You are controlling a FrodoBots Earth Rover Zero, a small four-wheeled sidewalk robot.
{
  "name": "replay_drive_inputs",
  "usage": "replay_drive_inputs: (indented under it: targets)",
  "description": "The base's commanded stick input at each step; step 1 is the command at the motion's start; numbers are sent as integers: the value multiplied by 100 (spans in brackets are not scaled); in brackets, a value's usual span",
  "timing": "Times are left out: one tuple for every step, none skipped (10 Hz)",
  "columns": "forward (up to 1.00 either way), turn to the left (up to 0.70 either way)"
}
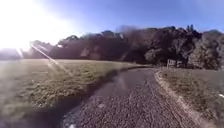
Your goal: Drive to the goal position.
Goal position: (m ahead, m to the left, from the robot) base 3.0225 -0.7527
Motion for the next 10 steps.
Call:
replay_drive_inputs:
  targets:
    - [85,-34]
    - [85,-22]
    - [85,0]
    - [85,0]
    - [85,0]
    - [85,0]
    - [85,0]
    - [85,0]
    - [85,0]
    - [85,0]
